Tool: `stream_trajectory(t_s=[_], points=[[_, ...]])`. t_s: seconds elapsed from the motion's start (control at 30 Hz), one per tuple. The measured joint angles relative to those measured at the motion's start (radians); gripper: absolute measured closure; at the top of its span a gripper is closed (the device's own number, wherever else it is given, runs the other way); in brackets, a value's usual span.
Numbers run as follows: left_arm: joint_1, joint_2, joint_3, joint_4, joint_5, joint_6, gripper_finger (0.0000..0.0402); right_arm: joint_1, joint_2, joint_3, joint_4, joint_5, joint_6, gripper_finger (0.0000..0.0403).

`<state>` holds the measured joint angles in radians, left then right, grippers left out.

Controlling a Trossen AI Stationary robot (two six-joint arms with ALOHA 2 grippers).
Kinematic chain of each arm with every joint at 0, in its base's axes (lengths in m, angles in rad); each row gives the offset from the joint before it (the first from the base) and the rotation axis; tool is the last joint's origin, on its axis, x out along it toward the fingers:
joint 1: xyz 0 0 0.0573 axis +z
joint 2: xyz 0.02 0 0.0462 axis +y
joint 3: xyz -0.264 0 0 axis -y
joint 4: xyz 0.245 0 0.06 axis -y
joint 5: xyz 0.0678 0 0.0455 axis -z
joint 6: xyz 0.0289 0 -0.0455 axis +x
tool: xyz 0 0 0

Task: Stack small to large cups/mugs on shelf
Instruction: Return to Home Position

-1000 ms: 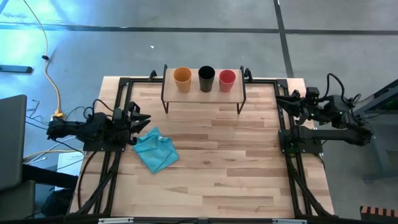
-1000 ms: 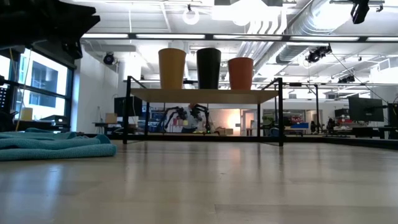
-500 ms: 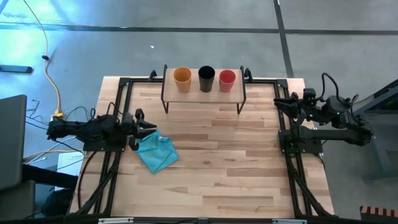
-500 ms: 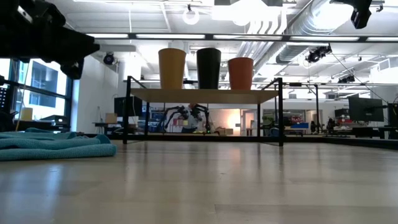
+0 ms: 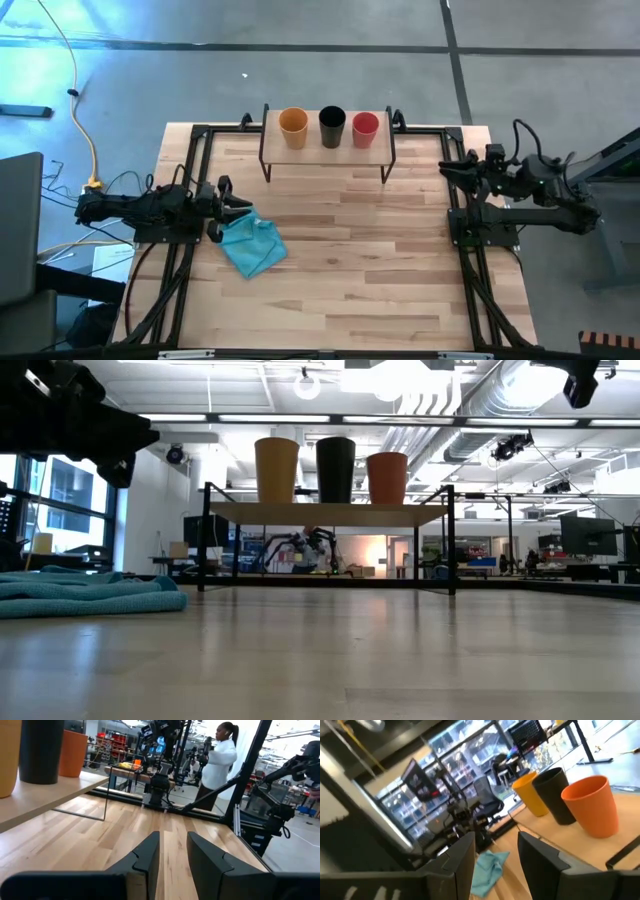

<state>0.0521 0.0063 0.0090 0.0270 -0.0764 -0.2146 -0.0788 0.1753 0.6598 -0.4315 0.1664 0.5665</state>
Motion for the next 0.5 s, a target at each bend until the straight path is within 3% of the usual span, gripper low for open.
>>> stream_trajectory(t_s=[0.23,0.5], points=[[0.0,0.0,0.0,0.0,-0.002,0.0,0.0314,0.0,0.0,-0.004,-0.044,-0.116,-0.093,0.0261],[0.0,0.0,0.0,0.001,-0.002,0.0,0.0314,0.001,0.001,-0.005,0.008,-0.186,-0.396,0.0261]])
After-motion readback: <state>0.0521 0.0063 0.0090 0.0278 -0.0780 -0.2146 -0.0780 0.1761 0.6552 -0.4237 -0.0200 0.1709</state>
